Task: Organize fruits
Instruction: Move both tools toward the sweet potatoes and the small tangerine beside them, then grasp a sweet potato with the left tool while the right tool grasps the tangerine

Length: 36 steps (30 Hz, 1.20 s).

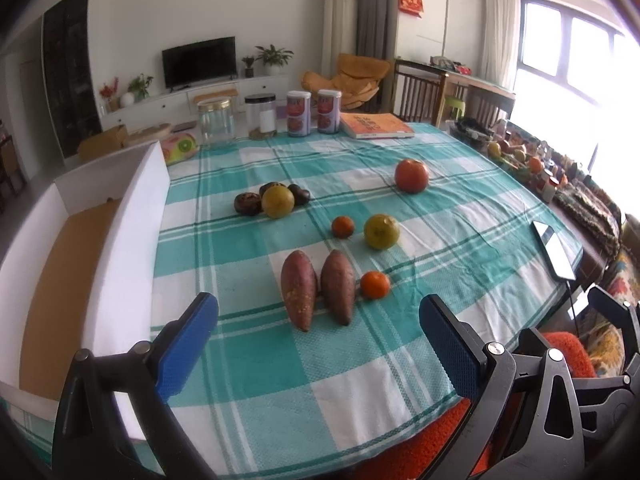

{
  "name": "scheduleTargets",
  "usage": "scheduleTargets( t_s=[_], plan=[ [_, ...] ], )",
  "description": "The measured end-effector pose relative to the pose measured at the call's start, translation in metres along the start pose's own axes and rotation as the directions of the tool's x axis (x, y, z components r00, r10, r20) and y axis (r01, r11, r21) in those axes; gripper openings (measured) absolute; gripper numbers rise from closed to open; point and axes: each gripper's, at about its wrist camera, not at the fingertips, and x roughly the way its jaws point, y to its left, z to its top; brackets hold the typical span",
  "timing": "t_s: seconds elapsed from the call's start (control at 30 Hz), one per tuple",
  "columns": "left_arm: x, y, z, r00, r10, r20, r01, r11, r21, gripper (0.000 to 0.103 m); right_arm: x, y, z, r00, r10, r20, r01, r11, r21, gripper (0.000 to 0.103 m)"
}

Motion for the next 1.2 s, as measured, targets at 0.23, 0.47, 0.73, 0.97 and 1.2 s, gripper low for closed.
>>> scheduleTargets(
  t_s=[0.23, 0.47, 0.73, 0.97, 1.2],
  plan=[
    [0.049, 0.015, -0.02, 0.995, -0.001, -0.098, 0.004, 0.999, 0.035, 0.101, 0.022, 0.0, 0.0, 1.0, -0.009, -0.016, 0.01, 0.998, 0.067, 0.103],
    [0.09, 0.031, -0.039, 0.98, -0.02, -0.2, 0.015, 0.999, -0.028, 0.101, 0.058, 0.017, -0.003, 0.996, 0.029, -0.085, -0.024, 0.998, 0.064, 0.103],
    [0.118, 0.032, -0.052, 0.968, 0.029, -0.25, -0.021, 0.999, 0.035, 0.101, 0.106, 0.026, -0.004, 0.981, 0.06, -0.182, -0.046, 0.996, 0.078, 0.103],
    [0.118, 0.032, -0.053, 0.974, 0.044, -0.222, -0.037, 0.999, 0.037, 0.103, 0.132, 0.03, -0.008, 0.968, 0.064, -0.245, -0.047, 0.996, 0.075, 0.103],
    [0.117, 0.035, -0.054, 0.978, 0.017, -0.207, -0.005, 0.998, 0.06, 0.103, 0.14, 0.024, -0.029, 0.951, 0.081, -0.299, -0.06, 0.995, 0.08, 0.103]
  ],
)
